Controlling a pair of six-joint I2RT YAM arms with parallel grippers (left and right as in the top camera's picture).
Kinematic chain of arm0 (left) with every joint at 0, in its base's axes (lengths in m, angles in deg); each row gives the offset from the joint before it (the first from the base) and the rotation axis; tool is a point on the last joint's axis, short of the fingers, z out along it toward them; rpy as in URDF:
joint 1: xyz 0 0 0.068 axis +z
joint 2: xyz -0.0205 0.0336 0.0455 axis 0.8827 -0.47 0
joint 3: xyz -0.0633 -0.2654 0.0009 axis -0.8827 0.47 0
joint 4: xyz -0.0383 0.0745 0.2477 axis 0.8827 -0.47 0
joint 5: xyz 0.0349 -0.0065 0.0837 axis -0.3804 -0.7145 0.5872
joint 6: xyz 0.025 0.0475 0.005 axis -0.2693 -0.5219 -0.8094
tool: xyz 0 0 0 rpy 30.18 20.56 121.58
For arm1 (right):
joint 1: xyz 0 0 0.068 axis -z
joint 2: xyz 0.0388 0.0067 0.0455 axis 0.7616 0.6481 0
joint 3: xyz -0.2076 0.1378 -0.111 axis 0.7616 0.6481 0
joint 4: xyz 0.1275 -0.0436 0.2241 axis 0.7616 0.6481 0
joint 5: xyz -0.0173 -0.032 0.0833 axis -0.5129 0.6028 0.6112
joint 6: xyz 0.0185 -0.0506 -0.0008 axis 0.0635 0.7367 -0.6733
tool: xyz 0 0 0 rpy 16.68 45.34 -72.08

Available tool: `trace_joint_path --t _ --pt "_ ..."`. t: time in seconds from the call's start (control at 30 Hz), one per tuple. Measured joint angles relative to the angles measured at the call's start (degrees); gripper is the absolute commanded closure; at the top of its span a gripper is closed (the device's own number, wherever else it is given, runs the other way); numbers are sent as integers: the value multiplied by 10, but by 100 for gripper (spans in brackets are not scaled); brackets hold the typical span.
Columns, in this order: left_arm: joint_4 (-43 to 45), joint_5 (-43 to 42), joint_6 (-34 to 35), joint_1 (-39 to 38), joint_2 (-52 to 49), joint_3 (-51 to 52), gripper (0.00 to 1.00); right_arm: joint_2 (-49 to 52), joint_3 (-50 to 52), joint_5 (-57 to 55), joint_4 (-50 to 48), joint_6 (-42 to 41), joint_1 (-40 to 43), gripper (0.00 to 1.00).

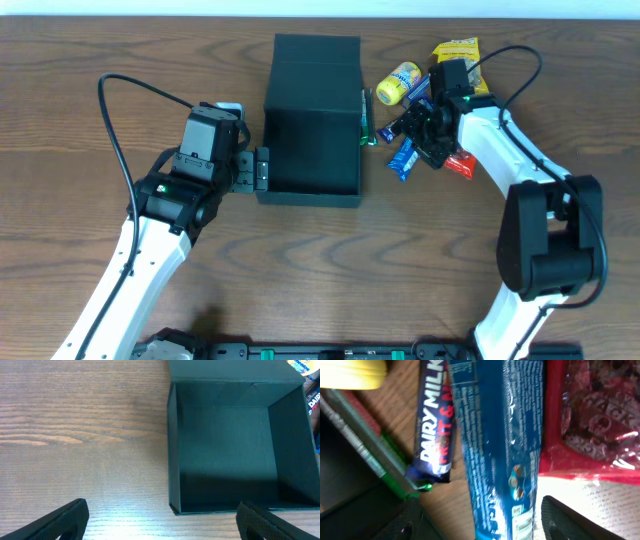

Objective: Pack container
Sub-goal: 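Reach the right gripper to the blue biscuit pack and grasp it, then lift the blue biscuit pack and carry it over the box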

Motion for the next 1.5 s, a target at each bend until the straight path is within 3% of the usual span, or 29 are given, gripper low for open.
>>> trace_joint_path --t 0.3,0.43,0.67,1.03,1.3,1.5 --pt "0 0 0 0 0 0 5 22 0 -12 -5 12 0 24" --pt "1 0 0 0 0 0 4 26 0 -18 -6 23 0 30" --pt "2 0 0 0 0 0 5 46 -1 -19 -6 35 0 41" --pt "6 0 0 0 0 0 5 46 -3 -21 0 51 0 69" --pt "13 0 0 0 0 0 5 46 -12 -21 54 54 0 98" --pt "14 0 0 0 0 0 5 52 -65 -23 141 74 0 99"
